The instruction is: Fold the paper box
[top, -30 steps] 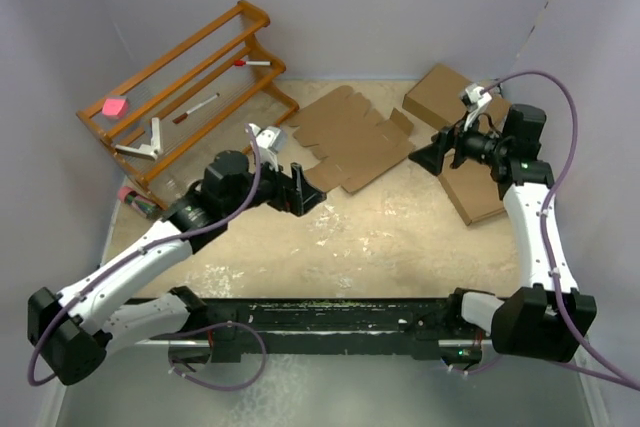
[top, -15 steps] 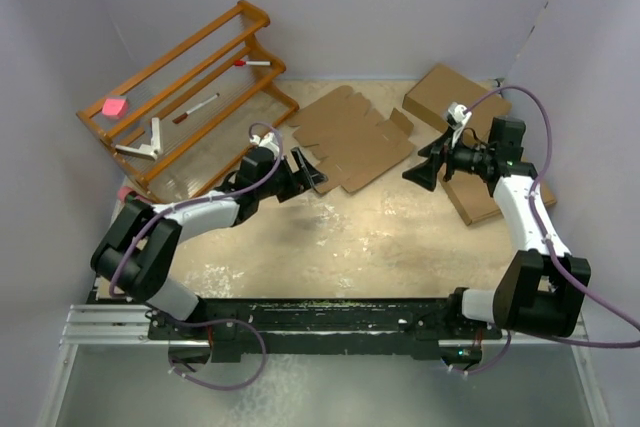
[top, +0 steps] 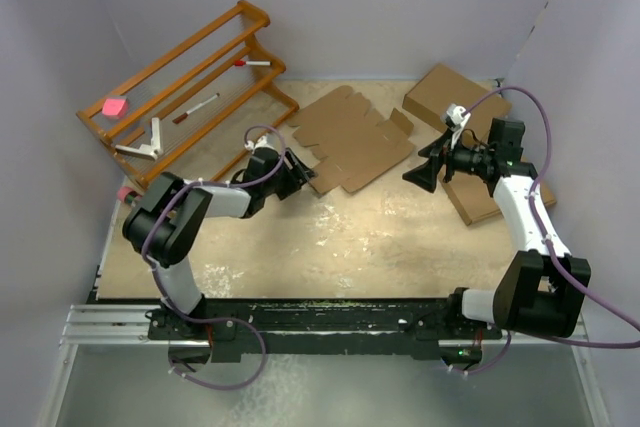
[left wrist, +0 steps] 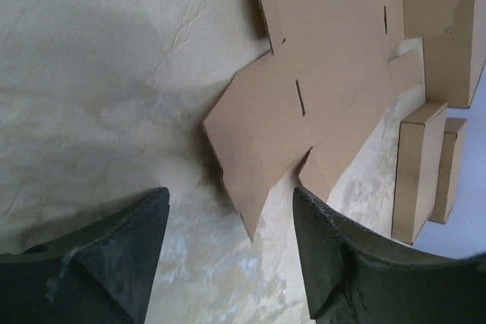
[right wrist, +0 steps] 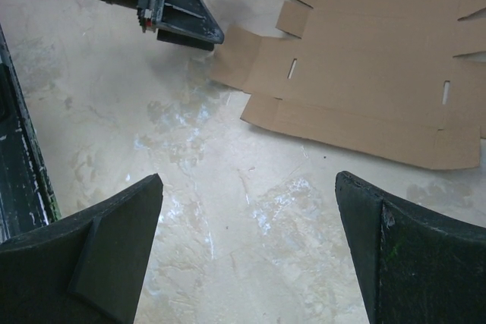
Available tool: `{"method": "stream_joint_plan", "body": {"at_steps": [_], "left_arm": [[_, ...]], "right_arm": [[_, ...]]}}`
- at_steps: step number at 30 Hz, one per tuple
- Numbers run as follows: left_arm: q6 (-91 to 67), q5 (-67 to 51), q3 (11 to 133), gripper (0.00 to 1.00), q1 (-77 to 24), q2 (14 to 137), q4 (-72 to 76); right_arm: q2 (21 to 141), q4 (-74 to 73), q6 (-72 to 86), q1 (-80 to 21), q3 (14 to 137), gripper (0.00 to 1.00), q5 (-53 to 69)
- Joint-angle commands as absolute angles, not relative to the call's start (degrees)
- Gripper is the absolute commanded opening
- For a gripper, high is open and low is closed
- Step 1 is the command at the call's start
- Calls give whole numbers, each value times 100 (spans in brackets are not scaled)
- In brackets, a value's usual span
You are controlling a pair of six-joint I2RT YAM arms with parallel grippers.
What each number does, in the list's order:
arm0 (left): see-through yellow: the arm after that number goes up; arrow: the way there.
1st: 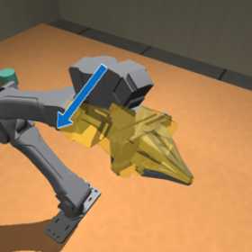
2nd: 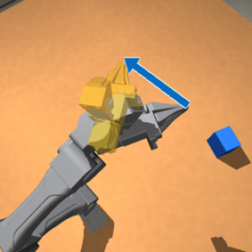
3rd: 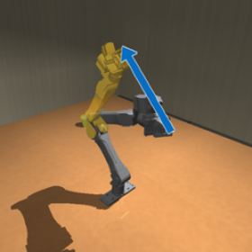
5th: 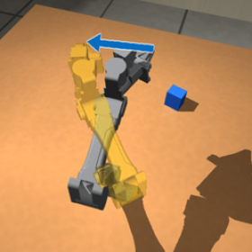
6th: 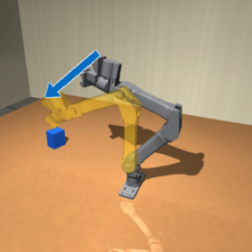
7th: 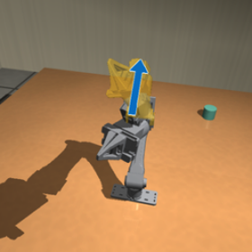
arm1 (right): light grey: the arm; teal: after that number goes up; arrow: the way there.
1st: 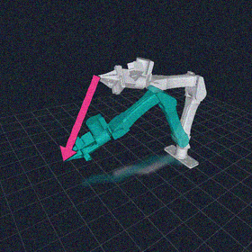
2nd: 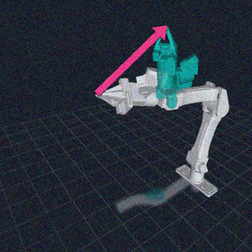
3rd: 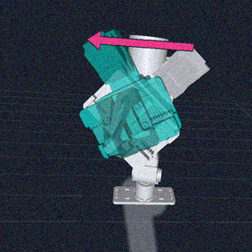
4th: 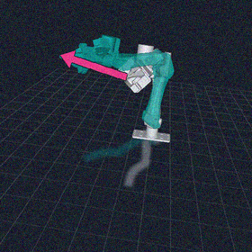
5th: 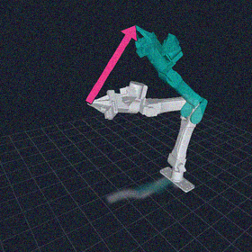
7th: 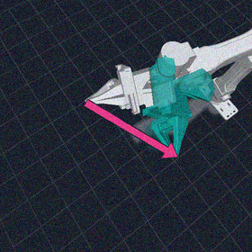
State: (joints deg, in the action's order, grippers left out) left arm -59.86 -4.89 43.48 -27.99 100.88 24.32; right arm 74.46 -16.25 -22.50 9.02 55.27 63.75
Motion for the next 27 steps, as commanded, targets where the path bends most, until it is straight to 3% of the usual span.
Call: {"method": "stream_joint_plan", "body": {"at_steps": [1, 2, 4, 6, 7, 8, 14, 21, 27], "left_arm": [[-6059, -629, 4731, 69, -2779, 10581, 2948], [-6100, -672, 4780, 67, -2770, 10698, 2948], [-6119, -771, 4875, 53, -2772, 10904, 3072], [-6163, -840, 4902, 21, -2769, 11043, 3163], [-6181, -832, 4900, 10, -2769, 11071, 3172], [-6170, -839, 4909, 6, -2771, 11084, 3172], [-5813, -1064, 4709, 5, -2777, 10646, 3069], [-5462, -1029, 3723, 5, -2959, 9042, 2198], [-5491, -599, 2776, 5, -3688, 7879, 1486]], "right_arm": [[7307, -1580, -2339, 888, 5722, 100, 6333], [7324, -1581, -2345, 888, 5722, 100, 6342], [7358, -1598, -2345, 888, 5717, 100, 6329], [7386, -1606, -2344, 888, 5721, 100, 6296], [7396, -1616, -2346, 888, 5722, 100, 6274], [7404, -1617, -2341, 888, 5721, 100, 6267], [7435, -1713, -2505, 888, 5721, 100, 6263], [7365, -2135, -3453, 860, 5637, 100, 6343], [7263, -2055, -4237, 487, 5234, 93, 6133]]}}
